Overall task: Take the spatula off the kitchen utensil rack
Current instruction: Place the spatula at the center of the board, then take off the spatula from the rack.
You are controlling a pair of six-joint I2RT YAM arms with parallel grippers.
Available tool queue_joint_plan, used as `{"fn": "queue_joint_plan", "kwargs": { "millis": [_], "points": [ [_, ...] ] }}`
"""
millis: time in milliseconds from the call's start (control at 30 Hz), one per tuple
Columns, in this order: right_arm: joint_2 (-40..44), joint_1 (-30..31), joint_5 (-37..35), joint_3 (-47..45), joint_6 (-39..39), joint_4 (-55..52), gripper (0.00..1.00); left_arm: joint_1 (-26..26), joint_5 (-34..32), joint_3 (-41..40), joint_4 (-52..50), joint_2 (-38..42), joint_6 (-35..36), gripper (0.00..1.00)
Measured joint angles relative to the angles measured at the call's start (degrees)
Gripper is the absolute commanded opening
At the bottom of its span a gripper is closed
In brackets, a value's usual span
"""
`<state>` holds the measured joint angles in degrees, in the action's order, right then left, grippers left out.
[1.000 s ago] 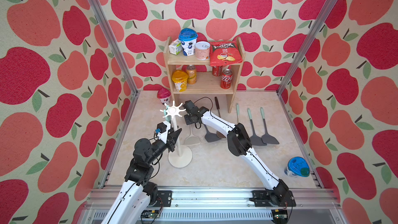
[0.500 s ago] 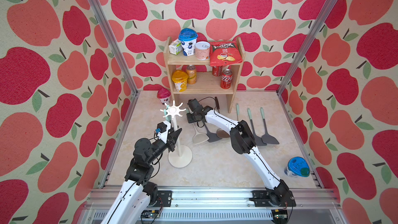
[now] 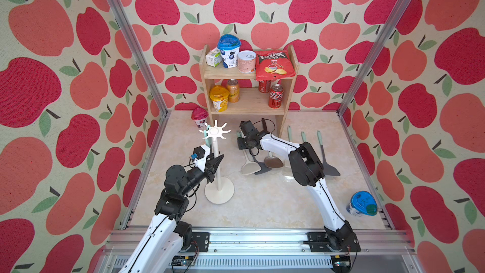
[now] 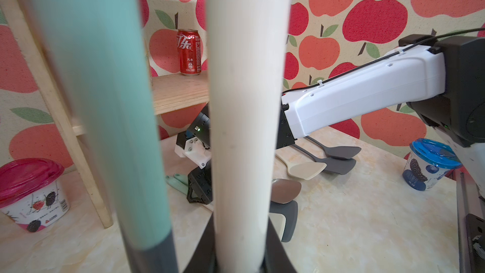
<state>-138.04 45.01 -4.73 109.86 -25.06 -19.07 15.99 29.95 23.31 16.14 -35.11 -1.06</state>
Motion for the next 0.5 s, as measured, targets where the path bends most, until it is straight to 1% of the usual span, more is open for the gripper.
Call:
{"fn": "queue_joint_plan", "kwargs": {
  "millis": [67,167,267,333,400,500],
  "points": [
    [2.51,1.01,0.57,-3.82,1.05,1.03,0.41,0.0,-0.07,-0.2,-0.02,0.42,0.0,0.0],
    [8.7,3.08,2.12,-12.11,2.62,4.5,0.43,0.0,-0.35,-0.61,-0.39,1.53,0.0,0.0],
    [17.86,5.07,4.35,-22.51,4.11,10.1,0.44,0.02,-0.83,-0.87,-1.07,2.56,-0.09,0.0],
    [24.3,5.84,6.12,-29.16,4.68,14.75,0.47,0.02,-1.03,-1.01,-1.36,2.99,-0.17,0.0],
    [31.82,5.84,7.96,-36.89,5.18,20.35,0.51,0.02,-1.14,-1.09,-1.6,3.32,-0.15,0.0],
    [40.89,5.38,11.1,-45.88,5.57,27.63,0.52,0.02,-1.18,-1.25,-1.99,3.93,-0.15,0.0]
  ]
}}
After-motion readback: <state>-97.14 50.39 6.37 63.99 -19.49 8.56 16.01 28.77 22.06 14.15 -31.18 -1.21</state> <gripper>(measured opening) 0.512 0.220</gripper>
